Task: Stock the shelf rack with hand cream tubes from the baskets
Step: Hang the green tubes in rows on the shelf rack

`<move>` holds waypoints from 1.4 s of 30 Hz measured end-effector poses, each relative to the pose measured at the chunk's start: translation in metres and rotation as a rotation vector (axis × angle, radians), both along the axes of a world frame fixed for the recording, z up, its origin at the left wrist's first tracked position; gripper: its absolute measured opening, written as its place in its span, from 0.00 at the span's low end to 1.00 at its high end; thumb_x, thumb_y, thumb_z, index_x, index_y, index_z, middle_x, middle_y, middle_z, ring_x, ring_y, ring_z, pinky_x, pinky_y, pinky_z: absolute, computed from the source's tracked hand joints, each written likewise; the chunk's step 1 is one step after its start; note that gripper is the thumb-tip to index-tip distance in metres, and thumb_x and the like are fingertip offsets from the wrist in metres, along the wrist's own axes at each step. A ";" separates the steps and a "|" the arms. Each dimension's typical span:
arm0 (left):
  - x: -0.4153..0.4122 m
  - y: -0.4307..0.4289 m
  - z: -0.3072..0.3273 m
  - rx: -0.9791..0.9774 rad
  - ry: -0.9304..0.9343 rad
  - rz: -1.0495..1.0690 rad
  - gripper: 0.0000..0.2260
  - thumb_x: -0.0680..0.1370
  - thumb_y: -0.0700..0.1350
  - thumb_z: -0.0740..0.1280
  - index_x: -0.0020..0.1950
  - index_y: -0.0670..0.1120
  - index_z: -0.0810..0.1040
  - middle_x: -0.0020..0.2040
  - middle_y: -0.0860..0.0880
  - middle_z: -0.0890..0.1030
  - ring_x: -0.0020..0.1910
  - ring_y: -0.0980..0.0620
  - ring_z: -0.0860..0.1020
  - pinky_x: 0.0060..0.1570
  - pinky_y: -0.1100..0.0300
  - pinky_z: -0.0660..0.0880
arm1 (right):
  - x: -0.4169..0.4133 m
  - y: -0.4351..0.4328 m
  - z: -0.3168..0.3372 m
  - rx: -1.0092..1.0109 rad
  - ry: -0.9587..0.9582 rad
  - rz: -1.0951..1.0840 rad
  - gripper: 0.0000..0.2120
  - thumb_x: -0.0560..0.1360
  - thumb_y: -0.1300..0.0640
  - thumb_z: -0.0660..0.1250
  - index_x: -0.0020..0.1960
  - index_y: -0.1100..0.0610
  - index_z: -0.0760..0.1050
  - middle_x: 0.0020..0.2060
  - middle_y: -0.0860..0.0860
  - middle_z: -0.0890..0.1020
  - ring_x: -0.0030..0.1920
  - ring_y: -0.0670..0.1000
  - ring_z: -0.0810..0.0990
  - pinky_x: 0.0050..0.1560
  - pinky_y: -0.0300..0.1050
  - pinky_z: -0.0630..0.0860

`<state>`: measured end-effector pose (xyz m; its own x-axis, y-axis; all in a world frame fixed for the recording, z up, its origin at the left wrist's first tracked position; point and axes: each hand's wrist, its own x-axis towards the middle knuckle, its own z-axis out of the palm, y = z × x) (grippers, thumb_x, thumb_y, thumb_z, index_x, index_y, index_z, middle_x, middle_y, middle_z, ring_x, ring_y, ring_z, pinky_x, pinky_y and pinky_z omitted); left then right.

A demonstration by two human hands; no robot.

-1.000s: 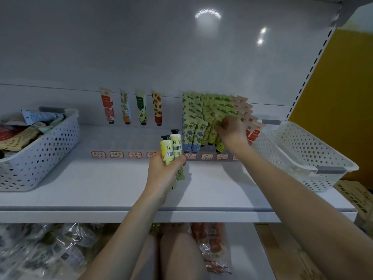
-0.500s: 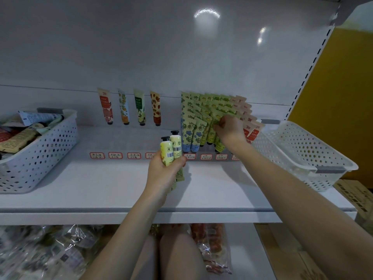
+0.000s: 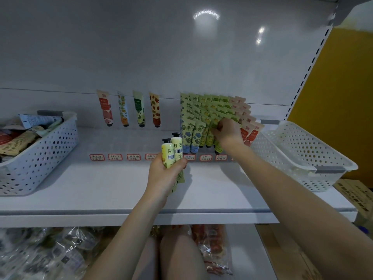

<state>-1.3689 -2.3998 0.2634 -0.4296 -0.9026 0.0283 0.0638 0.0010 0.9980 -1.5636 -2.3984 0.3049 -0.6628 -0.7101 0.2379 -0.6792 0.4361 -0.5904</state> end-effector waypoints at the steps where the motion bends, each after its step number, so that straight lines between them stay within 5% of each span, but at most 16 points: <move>1: 0.001 0.000 0.001 0.008 0.008 -0.002 0.07 0.75 0.41 0.69 0.51 0.47 0.76 0.44 0.49 0.80 0.41 0.57 0.77 0.33 0.69 0.70 | -0.001 0.000 0.001 0.009 -0.011 0.003 0.08 0.77 0.61 0.63 0.44 0.66 0.74 0.39 0.60 0.78 0.37 0.54 0.75 0.41 0.51 0.76; 7: 0.009 0.005 0.012 0.029 0.047 -0.032 0.08 0.73 0.41 0.71 0.46 0.53 0.75 0.46 0.49 0.82 0.42 0.58 0.78 0.35 0.67 0.69 | -0.001 0.025 0.023 -0.204 -0.083 0.054 0.09 0.77 0.64 0.64 0.55 0.66 0.75 0.44 0.59 0.81 0.40 0.52 0.83 0.47 0.50 0.81; 11: 0.010 0.011 0.018 0.048 0.071 -0.080 0.09 0.70 0.40 0.73 0.47 0.48 0.77 0.45 0.45 0.84 0.46 0.47 0.82 0.42 0.57 0.77 | 0.022 0.055 0.045 -0.450 -0.215 0.278 0.04 0.76 0.61 0.65 0.44 0.55 0.76 0.38 0.52 0.82 0.31 0.41 0.82 0.39 0.40 0.81; 18: 0.009 0.027 0.023 -0.012 -0.005 -0.184 0.12 0.67 0.39 0.76 0.48 0.44 0.79 0.46 0.42 0.84 0.47 0.41 0.82 0.51 0.43 0.78 | 0.064 0.086 0.046 -0.259 -0.388 0.594 0.06 0.70 0.53 0.69 0.46 0.49 0.78 0.38 0.46 0.82 0.37 0.41 0.81 0.39 0.37 0.80; 23: 0.019 0.032 0.024 0.032 0.051 -0.196 0.07 0.72 0.42 0.71 0.49 0.46 0.78 0.44 0.44 0.84 0.44 0.49 0.83 0.39 0.60 0.80 | 0.056 0.092 0.035 -0.399 -0.591 0.523 0.04 0.72 0.63 0.68 0.43 0.55 0.79 0.34 0.47 0.84 0.37 0.46 0.83 0.40 0.38 0.80; 27: 0.029 0.027 0.022 0.247 0.160 -0.162 0.09 0.75 0.47 0.67 0.50 0.43 0.77 0.46 0.43 0.84 0.43 0.47 0.84 0.42 0.56 0.81 | 0.049 0.101 0.024 -0.496 -0.848 0.492 0.05 0.71 0.66 0.66 0.44 0.59 0.79 0.36 0.50 0.85 0.39 0.48 0.83 0.41 0.37 0.80; 30: 0.030 0.023 0.021 0.308 0.127 -0.138 0.06 0.75 0.45 0.68 0.47 0.44 0.75 0.43 0.42 0.83 0.39 0.46 0.83 0.40 0.55 0.80 | 0.050 0.107 0.014 -0.568 -0.937 0.583 0.08 0.62 0.60 0.71 0.41 0.56 0.83 0.41 0.53 0.85 0.43 0.50 0.84 0.45 0.39 0.80; 34: 0.029 0.024 0.023 0.329 0.209 -0.128 0.07 0.72 0.36 0.70 0.47 0.41 0.75 0.37 0.44 0.83 0.33 0.49 0.83 0.34 0.59 0.81 | 0.049 0.115 0.002 -0.627 -0.979 0.646 0.09 0.58 0.58 0.72 0.38 0.54 0.84 0.43 0.54 0.85 0.46 0.49 0.83 0.53 0.41 0.79; 39: 0.024 0.021 0.025 0.180 0.269 0.066 0.11 0.71 0.31 0.70 0.45 0.45 0.74 0.38 0.47 0.80 0.37 0.51 0.80 0.38 0.60 0.80 | 0.047 0.123 -0.019 -0.397 -0.759 0.531 0.13 0.69 0.73 0.67 0.46 0.56 0.80 0.42 0.47 0.85 0.45 0.44 0.82 0.46 0.37 0.78; 42: 0.022 0.023 0.025 0.081 0.228 0.068 0.12 0.71 0.31 0.71 0.43 0.46 0.73 0.38 0.48 0.79 0.37 0.52 0.80 0.37 0.62 0.80 | 0.049 0.126 -0.021 -0.321 -0.645 0.503 0.10 0.72 0.69 0.67 0.47 0.57 0.79 0.40 0.45 0.83 0.39 0.40 0.81 0.41 0.32 0.77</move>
